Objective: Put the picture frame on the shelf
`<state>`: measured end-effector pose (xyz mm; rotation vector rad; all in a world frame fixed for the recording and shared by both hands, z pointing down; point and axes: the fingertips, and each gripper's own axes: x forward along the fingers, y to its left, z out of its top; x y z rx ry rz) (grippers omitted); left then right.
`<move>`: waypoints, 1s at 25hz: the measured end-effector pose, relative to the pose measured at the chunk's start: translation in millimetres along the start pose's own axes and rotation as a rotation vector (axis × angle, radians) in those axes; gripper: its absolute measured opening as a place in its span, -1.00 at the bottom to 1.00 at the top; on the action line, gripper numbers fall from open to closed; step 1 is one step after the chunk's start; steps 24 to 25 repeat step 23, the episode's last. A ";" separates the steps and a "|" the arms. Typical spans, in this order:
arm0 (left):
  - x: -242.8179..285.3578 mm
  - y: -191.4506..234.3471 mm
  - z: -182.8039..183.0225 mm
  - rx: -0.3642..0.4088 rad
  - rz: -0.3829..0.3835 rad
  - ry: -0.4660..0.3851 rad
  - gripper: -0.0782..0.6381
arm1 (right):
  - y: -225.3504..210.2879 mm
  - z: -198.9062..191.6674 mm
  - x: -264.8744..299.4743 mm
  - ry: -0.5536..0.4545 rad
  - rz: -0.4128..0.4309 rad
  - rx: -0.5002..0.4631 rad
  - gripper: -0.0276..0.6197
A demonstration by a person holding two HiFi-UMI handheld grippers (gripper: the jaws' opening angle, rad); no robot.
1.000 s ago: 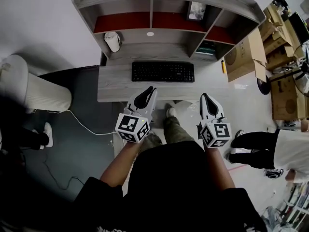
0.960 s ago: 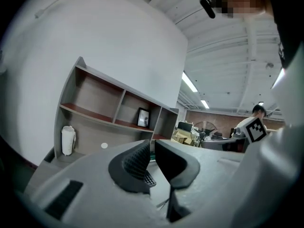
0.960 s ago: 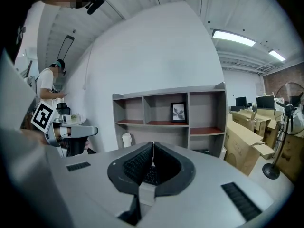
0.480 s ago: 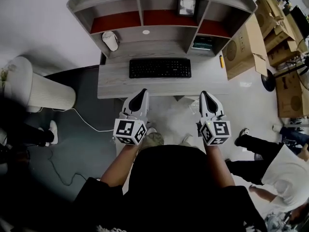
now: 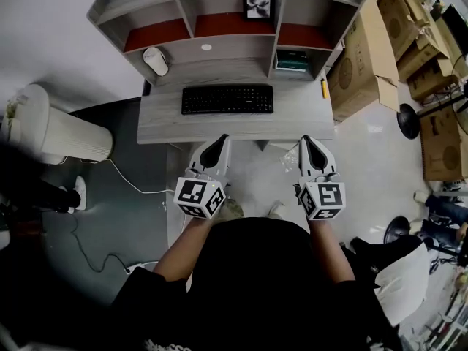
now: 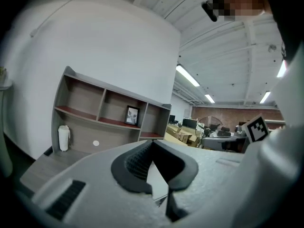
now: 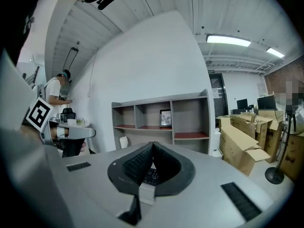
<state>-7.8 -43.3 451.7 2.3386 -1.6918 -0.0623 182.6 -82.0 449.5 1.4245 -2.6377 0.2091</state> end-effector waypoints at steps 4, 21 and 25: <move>5.9 -16.9 0.6 0.019 0.023 -0.004 -0.73 | -11.8 -2.5 -8.2 0.018 0.009 -0.009 -0.87; -5.9 -27.1 3.7 0.071 0.090 -0.073 -0.73 | -17.7 -3.0 -4.2 0.024 0.063 -0.015 -0.88; -8.0 -21.4 7.3 0.070 0.092 -0.082 -0.73 | -12.7 -1.5 -0.1 0.023 0.068 -0.016 -0.88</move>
